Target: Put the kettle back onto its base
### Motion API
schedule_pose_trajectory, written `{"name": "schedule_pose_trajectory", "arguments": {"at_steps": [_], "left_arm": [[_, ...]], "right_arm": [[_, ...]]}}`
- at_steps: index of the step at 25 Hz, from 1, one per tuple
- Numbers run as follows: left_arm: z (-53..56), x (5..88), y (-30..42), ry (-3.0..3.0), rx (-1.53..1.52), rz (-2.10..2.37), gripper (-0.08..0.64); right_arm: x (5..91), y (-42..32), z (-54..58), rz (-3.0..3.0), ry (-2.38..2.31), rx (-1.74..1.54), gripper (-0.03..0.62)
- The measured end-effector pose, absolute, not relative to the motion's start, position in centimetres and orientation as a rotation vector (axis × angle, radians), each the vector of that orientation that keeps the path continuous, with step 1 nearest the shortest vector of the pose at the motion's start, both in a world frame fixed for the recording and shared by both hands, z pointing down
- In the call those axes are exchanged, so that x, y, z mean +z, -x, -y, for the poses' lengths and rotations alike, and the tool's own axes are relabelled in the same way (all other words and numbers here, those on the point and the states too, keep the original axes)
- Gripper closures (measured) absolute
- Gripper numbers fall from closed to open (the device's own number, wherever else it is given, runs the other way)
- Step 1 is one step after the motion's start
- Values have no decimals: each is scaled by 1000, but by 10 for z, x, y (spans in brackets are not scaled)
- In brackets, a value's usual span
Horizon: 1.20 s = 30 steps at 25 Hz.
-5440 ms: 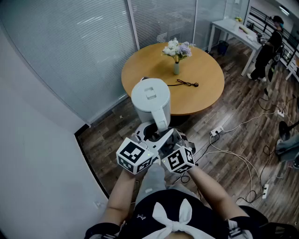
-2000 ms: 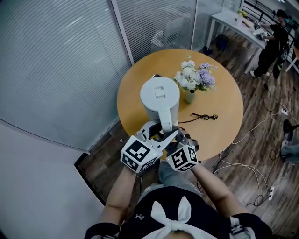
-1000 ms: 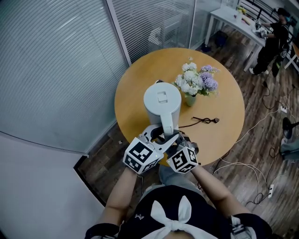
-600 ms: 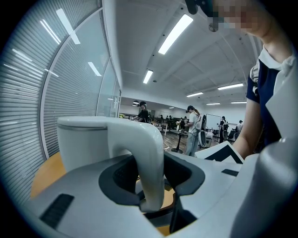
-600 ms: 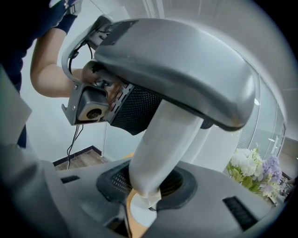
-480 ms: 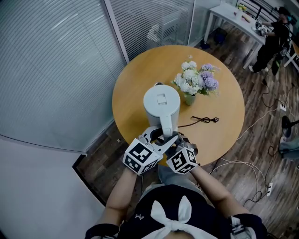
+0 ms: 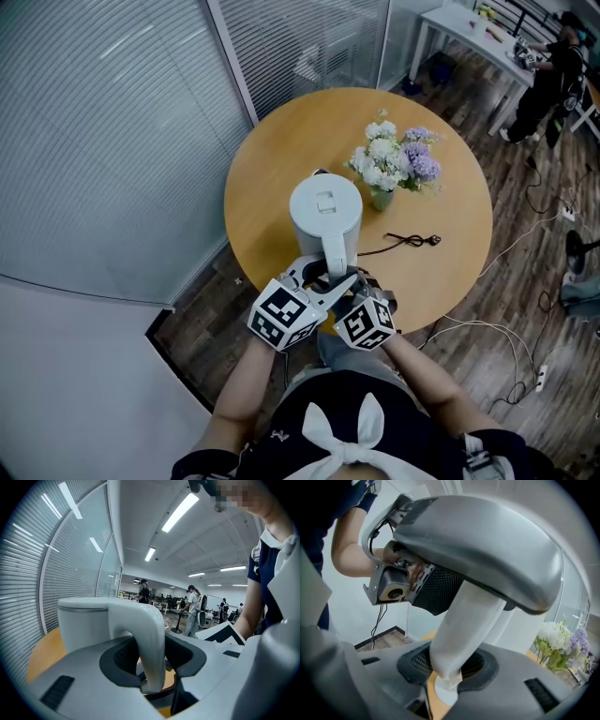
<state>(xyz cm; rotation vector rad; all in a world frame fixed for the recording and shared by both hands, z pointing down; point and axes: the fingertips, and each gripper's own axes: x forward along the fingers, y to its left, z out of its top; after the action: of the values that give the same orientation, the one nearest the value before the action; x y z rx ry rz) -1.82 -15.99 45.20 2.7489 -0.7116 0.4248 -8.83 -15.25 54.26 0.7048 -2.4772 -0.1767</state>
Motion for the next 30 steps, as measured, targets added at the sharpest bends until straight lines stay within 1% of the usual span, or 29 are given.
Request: {"name": "schedule_pose_trajectory", "arguments": {"at_steps": [30], "left_arm": [[165, 483, 16, -2667, 459, 667, 389]], "right_arm": [[573, 85, 151, 2452, -666, -93, 476]]}}
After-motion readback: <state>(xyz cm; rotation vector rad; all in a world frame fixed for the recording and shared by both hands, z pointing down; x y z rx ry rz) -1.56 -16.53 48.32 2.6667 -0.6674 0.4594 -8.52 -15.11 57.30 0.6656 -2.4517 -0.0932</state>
